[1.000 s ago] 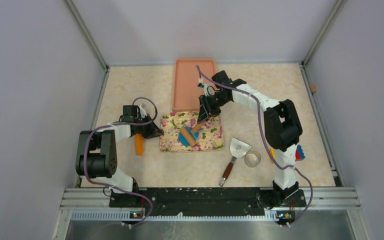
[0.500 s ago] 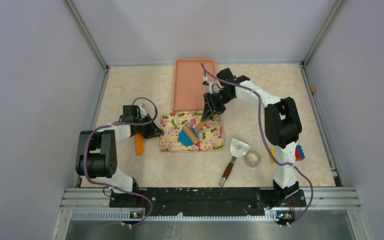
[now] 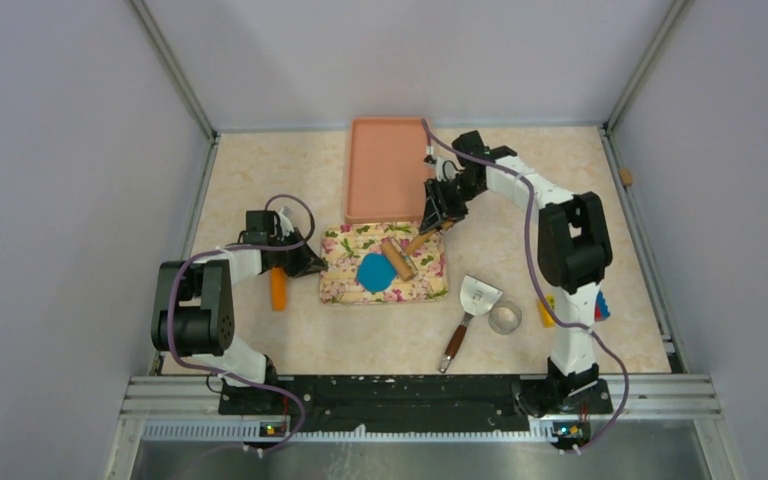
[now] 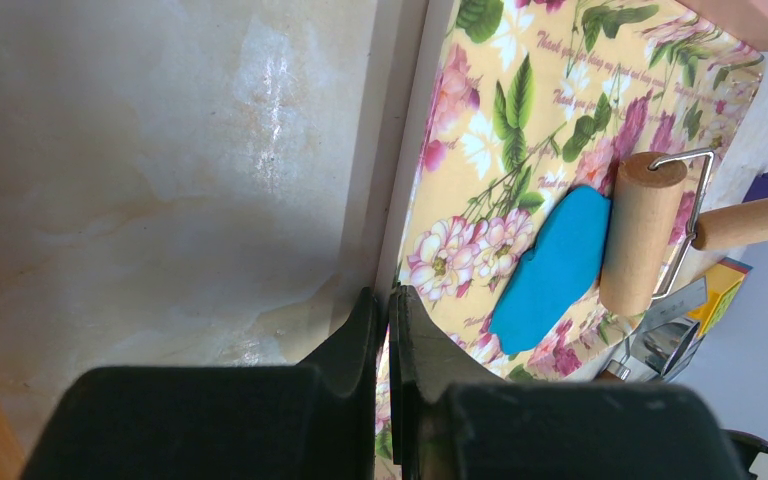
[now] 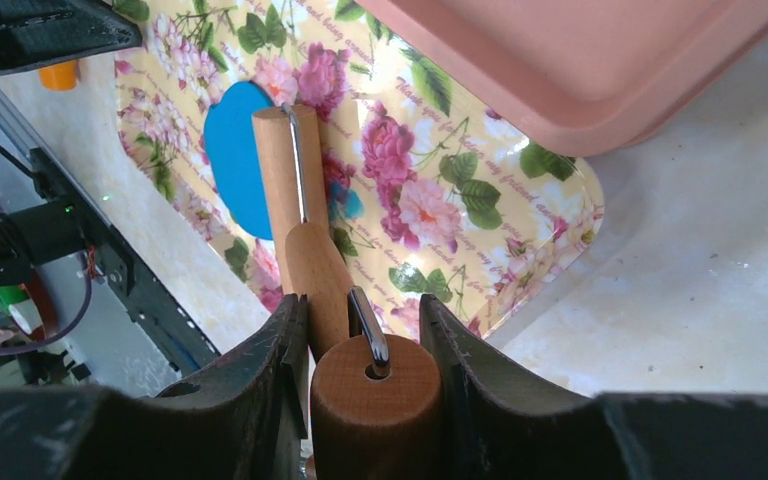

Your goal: Roll out the dumpling wrappers from the dough

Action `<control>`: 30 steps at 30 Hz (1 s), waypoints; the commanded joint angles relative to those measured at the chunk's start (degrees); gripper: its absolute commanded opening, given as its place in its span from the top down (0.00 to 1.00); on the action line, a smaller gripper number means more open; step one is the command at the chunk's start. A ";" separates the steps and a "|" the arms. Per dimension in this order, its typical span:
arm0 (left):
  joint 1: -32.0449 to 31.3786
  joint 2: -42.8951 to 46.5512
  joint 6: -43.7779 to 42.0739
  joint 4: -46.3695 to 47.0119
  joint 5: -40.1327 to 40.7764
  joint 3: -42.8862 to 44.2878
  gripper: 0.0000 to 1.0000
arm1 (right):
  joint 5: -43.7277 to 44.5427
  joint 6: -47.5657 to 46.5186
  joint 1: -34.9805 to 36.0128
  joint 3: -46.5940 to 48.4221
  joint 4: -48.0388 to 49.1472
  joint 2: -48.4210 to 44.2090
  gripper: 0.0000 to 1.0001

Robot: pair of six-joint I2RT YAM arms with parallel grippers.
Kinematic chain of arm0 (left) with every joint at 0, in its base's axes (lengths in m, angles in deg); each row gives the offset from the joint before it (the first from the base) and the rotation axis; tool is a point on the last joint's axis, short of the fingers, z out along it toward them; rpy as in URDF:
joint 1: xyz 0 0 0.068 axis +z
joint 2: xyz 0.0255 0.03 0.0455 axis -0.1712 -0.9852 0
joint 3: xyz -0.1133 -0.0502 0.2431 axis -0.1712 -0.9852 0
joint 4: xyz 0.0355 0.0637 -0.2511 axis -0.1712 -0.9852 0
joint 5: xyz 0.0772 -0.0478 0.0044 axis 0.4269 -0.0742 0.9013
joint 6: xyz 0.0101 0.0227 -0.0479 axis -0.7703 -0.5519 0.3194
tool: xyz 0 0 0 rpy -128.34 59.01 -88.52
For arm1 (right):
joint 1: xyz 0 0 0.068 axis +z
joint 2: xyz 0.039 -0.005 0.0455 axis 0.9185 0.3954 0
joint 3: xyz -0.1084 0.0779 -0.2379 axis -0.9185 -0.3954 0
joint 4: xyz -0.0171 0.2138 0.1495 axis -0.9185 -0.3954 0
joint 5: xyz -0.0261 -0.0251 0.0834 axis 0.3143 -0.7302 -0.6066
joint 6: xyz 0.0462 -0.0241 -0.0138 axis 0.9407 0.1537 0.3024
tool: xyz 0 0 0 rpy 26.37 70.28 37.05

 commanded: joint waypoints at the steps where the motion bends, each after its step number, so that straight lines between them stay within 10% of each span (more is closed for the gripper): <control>1: 0.67 1.03 1.41 2.81 1.74 0.36 1.00 | 26.43 -8.76 -0.48 -2.25 0.89 3.62 1.00; 19: 0.74 1.09 1.95 3.26 0.83 0.30 1.00 | 9.10 -16.24 6.19 4.17 -2.34 -14.42 1.00; 30: 0.68 0.36 4.14 4.89 0.40 -0.23 1.00 | 37.25 -59.59 34.22 -2.53 2.59 -23.31 1.00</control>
